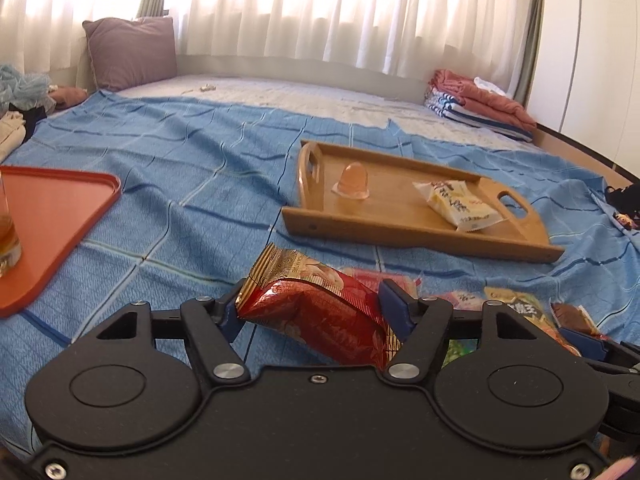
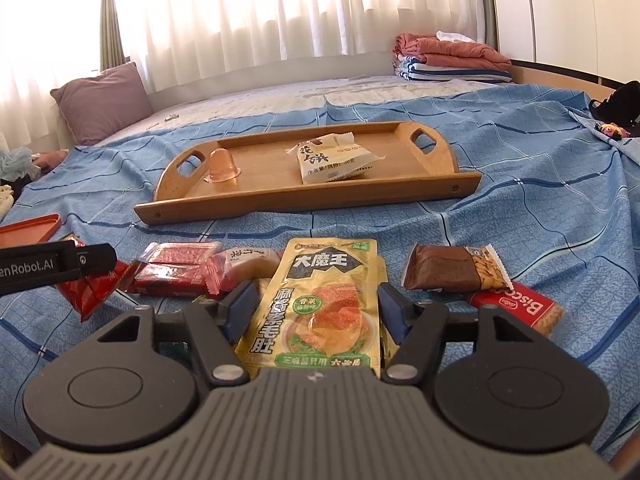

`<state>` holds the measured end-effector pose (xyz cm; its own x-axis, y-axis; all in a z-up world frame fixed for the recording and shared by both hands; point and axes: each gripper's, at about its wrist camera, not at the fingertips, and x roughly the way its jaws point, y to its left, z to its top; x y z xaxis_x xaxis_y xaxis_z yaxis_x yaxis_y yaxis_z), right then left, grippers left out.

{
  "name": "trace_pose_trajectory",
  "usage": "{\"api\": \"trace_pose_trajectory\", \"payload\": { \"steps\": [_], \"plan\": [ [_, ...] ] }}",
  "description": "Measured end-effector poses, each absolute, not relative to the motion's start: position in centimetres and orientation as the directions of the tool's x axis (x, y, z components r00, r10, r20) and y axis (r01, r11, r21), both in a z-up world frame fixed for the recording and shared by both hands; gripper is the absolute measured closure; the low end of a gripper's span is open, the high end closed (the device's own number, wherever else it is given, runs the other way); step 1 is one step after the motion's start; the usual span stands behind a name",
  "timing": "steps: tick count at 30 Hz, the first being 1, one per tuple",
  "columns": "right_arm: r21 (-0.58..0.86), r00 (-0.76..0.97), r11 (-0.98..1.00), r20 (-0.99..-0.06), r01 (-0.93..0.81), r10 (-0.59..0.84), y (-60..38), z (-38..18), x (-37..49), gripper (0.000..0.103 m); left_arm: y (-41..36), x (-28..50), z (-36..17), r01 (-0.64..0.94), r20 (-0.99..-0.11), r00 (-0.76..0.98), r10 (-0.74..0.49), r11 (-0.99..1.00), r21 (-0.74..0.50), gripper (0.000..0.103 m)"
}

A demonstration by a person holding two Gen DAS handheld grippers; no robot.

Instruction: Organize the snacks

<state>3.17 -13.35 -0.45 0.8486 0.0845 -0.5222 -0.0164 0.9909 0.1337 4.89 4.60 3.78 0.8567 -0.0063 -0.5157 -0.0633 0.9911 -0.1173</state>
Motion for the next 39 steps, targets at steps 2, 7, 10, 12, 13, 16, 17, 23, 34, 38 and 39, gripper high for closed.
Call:
{"api": "trace_pose_trajectory", "payload": {
  "steps": [2, 7, 10, 12, 13, 16, 17, 23, 34, 38, 39],
  "plan": [
    [0.134, 0.854, 0.991, -0.513, -0.022, 0.088, -13.4, 0.0, 3.1, 0.035, 4.6, 5.0, 4.3, -0.054, -0.507, 0.862, -0.014, 0.991, -0.119, 0.037],
    [0.111, 0.860, 0.994, -0.504, -0.019, 0.073, -13.4, 1.1, 3.6, 0.065, 4.4, 5.9, 5.5, -0.033, -0.497, 0.867, -0.030, 0.993, -0.117, 0.037],
    [0.112, 0.853, 0.994, -0.518, -0.015, 0.071, -13.9, 1.4, 4.6, 0.071, 4.3, 6.6, 6.1, -0.022, -0.493, 0.869, -0.039, 0.993, -0.116, 0.037],
    [0.100, 0.832, 0.995, -0.551, -0.013, 0.066, -14.0, 1.2, 5.3, 0.069, 4.2, 7.0, 6.5, -0.017, -0.488, 0.872, -0.042, 0.993, -0.115, 0.037],
    [0.119, 0.826, 0.993, -0.558, -0.012, 0.077, -14.2, 0.9, 5.5, 0.069, 4.1, 7.1, 6.6, -0.014, -0.484, 0.874, -0.043, 0.993, -0.114, 0.037],
    [0.136, 0.811, 0.991, -0.576, -0.021, 0.096, -14.0, 0.2, 5.5, 0.053, 3.9, 7.3, 6.7, -0.007, -0.482, 0.875, -0.047, 0.994, -0.110, 0.037],
    [0.137, 0.812, 0.990, -0.576, -0.020, 0.096, -13.8, 0.0, 5.4, 0.042, 3.8, 7.3, 6.6, -0.004, -0.484, 0.874, -0.050, 0.994, -0.111, 0.037],
    [0.148, 0.819, 0.988, -0.571, 0.030, 0.061, -13.4, -1.0, 6.1, 0.025, 3.6, 7.3, 6.1, 0.009, -0.497, 0.865, -0.061, 0.994, -0.107, 0.037],
    [0.151, 0.830, 0.988, -0.554, 0.033, 0.057, -14.0, -0.6, 6.2, 0.055, 3.9, 7.7, 6.0, -0.004, -0.501, 0.864, -0.052, 0.994, -0.110, 0.037],
    [0.165, 0.823, 0.986, -0.564, 0.024, 0.075, -14.2, -0.8, 6.4, 0.039, 3.8, 7.8, 6.0, -0.004, -0.502, 0.863, -0.056, 0.993, -0.118, 0.037],
    [0.163, 0.821, 0.986, -0.565, 0.018, 0.079, -14.0, -0.8, 6.4, 0.035, 3.7, 7.8, 6.0, -0.002, -0.502, 0.863, -0.058, 0.993, -0.118, 0.037]
  ]
}}
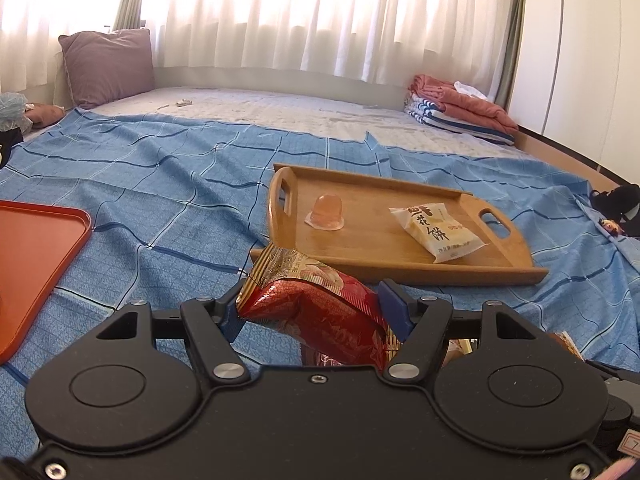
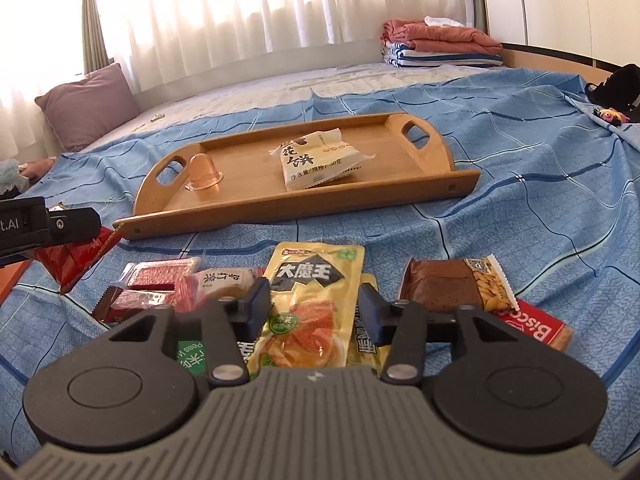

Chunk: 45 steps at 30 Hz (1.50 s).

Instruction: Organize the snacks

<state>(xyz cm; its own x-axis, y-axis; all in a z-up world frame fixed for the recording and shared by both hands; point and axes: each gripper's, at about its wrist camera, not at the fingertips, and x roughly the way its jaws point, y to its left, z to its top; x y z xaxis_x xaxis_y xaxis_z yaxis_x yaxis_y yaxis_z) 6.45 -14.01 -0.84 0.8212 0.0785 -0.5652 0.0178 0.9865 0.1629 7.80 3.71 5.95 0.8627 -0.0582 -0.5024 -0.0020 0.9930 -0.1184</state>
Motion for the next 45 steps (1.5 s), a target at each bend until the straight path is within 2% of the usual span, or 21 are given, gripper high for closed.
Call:
{"api": "trace_pose_trajectory", "payload": {
  "steps": [3, 7, 10, 12, 26, 37, 45],
  "plan": [
    [0.132, 0.819, 0.991, -0.568, -0.004, 0.079, -12.9, -1.1, 6.4, 0.025, 3.7, 7.7, 5.9, 0.005, -0.503, 0.862, -0.062, 0.993, -0.115, 0.037],
    [0.060, 0.818, 0.998, -0.573, -0.018, 0.049, -11.6, -1.7, 6.8, 0.030, 3.6, 7.7, 5.8, 0.005, -0.505, 0.861, -0.060, 0.994, -0.110, 0.037],
    [0.063, 0.824, 0.998, -0.564, -0.019, 0.052, -11.5, -1.5, 6.6, 0.035, 3.6, 7.6, 5.8, 0.001, -0.505, 0.861, -0.058, 0.993, -0.114, 0.037],
    [0.082, 0.830, 0.996, -0.554, -0.018, 0.061, -11.8, -1.3, 6.3, 0.042, 3.7, 7.6, 5.9, -0.003, -0.501, 0.863, -0.055, 0.993, -0.114, 0.037],
    [0.123, 0.870, 0.992, -0.486, -0.031, 0.088, -13.8, 2.1, 6.0, 0.042, 3.9, 9.3, 7.0, 0.004, -0.493, 0.867, -0.067, 0.992, -0.127, 0.037],
    [0.062, 0.878, 0.996, -0.471, -0.064, 0.085, -17.3, 6.8, 13.9, 0.042, 3.8, 16.8, 10.3, 0.063, -0.516, 0.843, -0.149, 0.981, -0.182, 0.037],
    [0.057, 0.844, 0.996, -0.529, -0.071, 0.090, -19.6, 7.9, 21.0, 0.042, 4.0, 26.1, 11.3, 0.042, -0.611, 0.767, -0.193, 0.967, -0.252, 0.037]
  ]
}}
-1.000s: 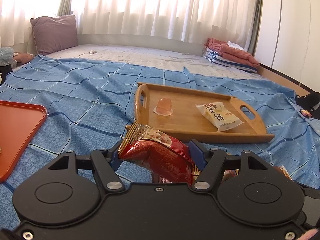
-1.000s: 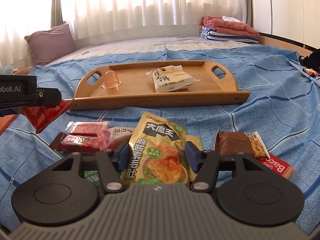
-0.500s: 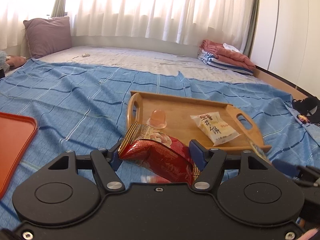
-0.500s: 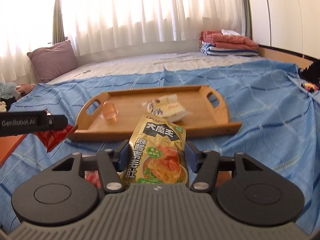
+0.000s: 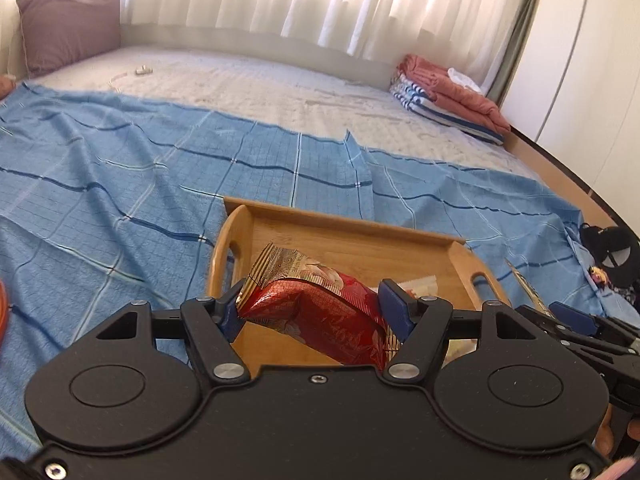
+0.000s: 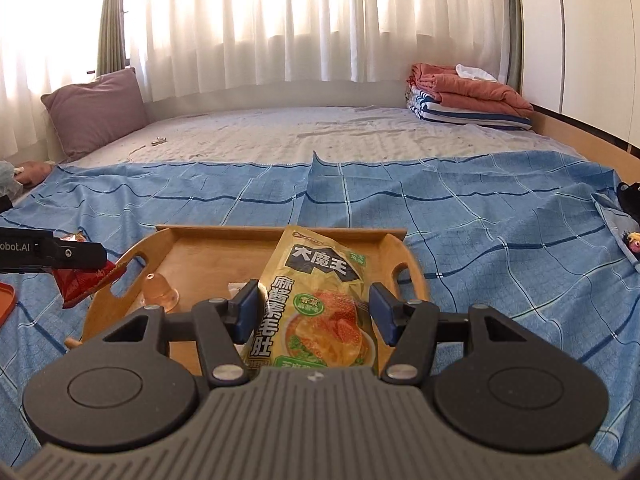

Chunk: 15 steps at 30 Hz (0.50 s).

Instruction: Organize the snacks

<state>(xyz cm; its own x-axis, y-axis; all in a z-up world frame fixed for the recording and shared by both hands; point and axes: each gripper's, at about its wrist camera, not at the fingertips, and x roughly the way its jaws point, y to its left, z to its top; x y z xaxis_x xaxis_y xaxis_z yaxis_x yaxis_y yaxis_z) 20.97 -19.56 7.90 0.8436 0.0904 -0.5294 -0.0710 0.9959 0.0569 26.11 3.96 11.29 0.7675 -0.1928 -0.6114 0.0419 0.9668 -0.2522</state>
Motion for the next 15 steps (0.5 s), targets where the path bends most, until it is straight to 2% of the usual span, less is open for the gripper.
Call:
{"api": "trace_pose_trajectory", "payload": {
  "steps": [15],
  "plan": [
    [0.122, 0.753, 0.991, -0.647, -0.057, 0.123, -22.0, 3.2, 29.5, 0.042, 2.2, 38.2, 5.7, -0.038, -0.729, 0.673, -0.123, 0.979, -0.200, 0.037]
  ]
}}
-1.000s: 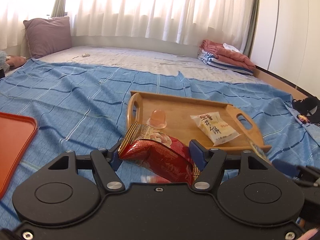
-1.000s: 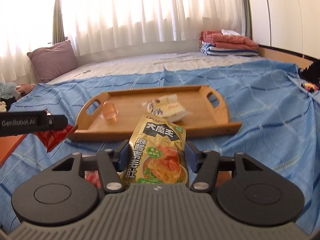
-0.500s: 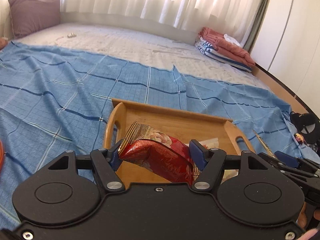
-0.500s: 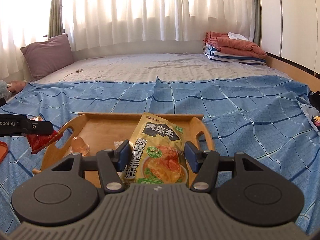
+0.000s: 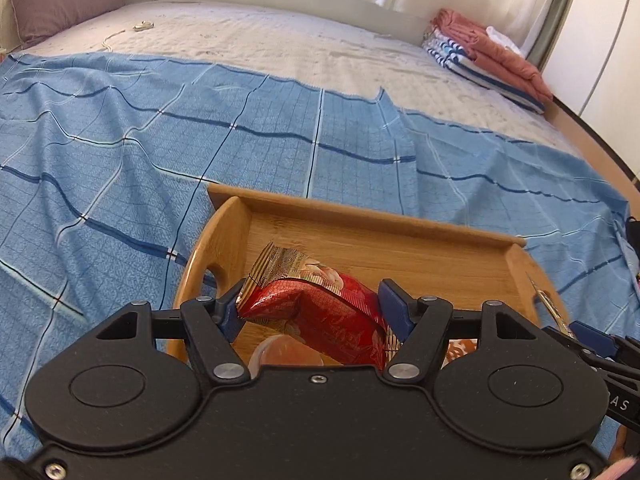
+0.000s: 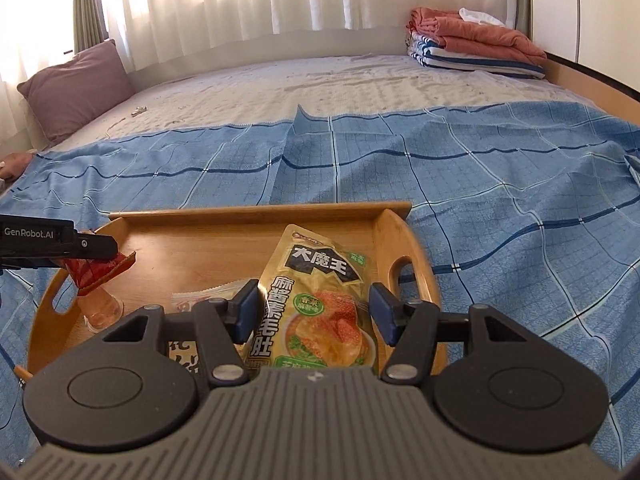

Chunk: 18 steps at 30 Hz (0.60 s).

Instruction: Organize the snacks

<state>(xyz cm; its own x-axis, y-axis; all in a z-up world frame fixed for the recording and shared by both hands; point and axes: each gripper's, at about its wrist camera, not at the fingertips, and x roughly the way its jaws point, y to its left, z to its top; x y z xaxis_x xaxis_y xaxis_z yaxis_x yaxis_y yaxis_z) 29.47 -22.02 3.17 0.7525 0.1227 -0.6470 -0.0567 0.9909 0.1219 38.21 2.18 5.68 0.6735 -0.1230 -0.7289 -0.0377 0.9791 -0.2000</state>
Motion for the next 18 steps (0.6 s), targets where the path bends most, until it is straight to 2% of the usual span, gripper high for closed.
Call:
{"api": "trace_pose_trajectory", "payload": {
  "steps": [18],
  "plan": [
    [0.127, 0.726, 0.989, -0.673, -0.073, 0.140, -21.9, 0.8, 30.9, 0.040, 1.3, 40.3, 2.5, -0.036, -0.757, 0.644, -0.107, 0.985, -0.170, 0.037]
  ]
}}
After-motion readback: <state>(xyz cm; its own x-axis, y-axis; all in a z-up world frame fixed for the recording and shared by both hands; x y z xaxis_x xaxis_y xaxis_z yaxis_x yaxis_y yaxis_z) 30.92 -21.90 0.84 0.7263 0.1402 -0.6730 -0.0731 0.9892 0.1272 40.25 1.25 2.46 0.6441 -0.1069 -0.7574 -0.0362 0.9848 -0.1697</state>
